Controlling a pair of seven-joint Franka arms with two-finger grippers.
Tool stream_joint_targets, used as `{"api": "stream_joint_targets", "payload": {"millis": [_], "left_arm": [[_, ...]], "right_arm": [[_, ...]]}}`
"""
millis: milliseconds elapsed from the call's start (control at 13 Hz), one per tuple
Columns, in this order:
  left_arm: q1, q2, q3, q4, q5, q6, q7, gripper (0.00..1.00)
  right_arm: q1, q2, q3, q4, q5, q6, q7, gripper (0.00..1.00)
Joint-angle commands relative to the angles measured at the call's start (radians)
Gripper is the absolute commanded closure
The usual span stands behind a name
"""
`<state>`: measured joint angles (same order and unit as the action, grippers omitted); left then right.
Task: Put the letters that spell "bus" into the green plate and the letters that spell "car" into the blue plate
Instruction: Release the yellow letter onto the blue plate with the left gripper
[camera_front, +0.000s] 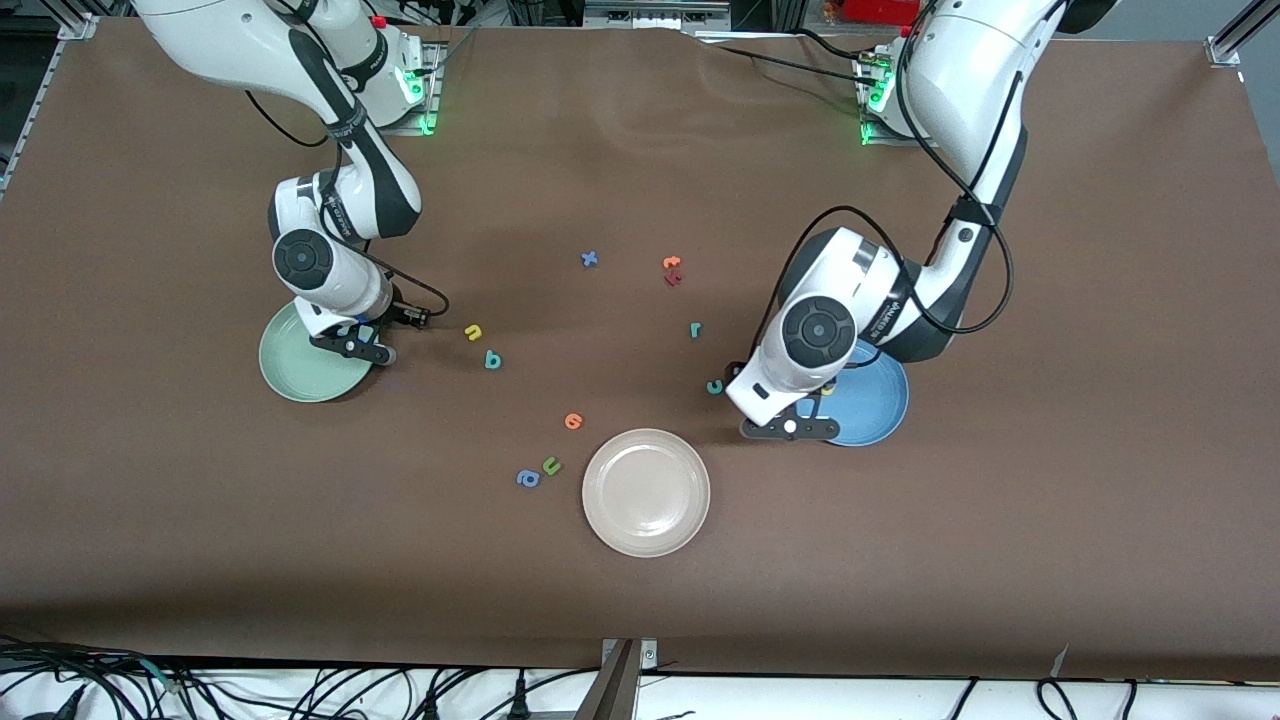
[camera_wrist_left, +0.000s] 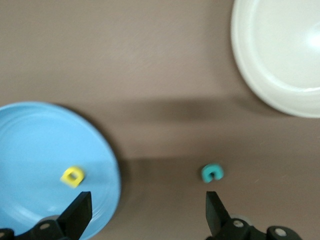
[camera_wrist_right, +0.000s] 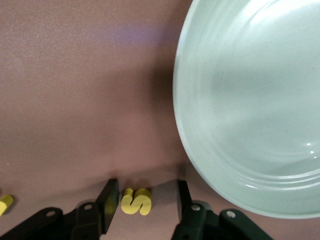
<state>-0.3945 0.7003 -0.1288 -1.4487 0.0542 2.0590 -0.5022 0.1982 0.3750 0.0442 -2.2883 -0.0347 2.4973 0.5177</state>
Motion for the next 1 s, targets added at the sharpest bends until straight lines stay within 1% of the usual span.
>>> {"api": "stream_joint_targets", "payload": {"millis": [0, 77, 231, 386, 694, 771, 848, 925], "left_arm": [[-0.046, 0.067, 0.005, 0.007, -0.039, 0.13, -0.006, 0.0], [-0.055, 0.08, 0.005, -0.007, -0.062, 0.142, -0.007, 0.01], [-0.082, 0.094, 0.005, -0.013, -0.066, 0.141, -0.01, 0.1], [-0.087, 0.093, 0.006, -0.038, -0.06, 0.141, -0.004, 0.13], [-0.087, 0.123, 0.006, -0.041, -0.053, 0.191, -0.004, 0.14], [-0.087, 0.127, 0.006, -0.041, -0.053, 0.193, -0.003, 0.15], [-0.089, 0.131, 0.006, -0.041, -0.053, 0.193, -0.004, 0.19], [-0.093, 0.131, 0.006, -0.042, -0.053, 0.193, -0.006, 0.26]], "right_arm": [[0.0, -0.005, 0.009, -0.023, 0.018, 0.023, 0.013, 0.44], [0.0, -0.004, 0.016, -0.023, 0.018, 0.023, 0.024, 0.44], [0.0, -0.002, 0.043, -0.022, 0.018, 0.028, 0.063, 0.44], [0.0, -0.002, 0.043, -0.023, 0.018, 0.032, 0.058, 0.44], [-0.002, -0.001, 0.039, -0.023, 0.012, 0.044, 0.027, 0.44], [-0.002, -0.001, 0.036, -0.023, 0.012, 0.046, 0.009, 0.44], [-0.002, -0.001, 0.034, -0.023, 0.012, 0.048, 0.007, 0.45], [-0.002, -0.001, 0.034, -0.023, 0.012, 0.06, 0.007, 0.45]]}}
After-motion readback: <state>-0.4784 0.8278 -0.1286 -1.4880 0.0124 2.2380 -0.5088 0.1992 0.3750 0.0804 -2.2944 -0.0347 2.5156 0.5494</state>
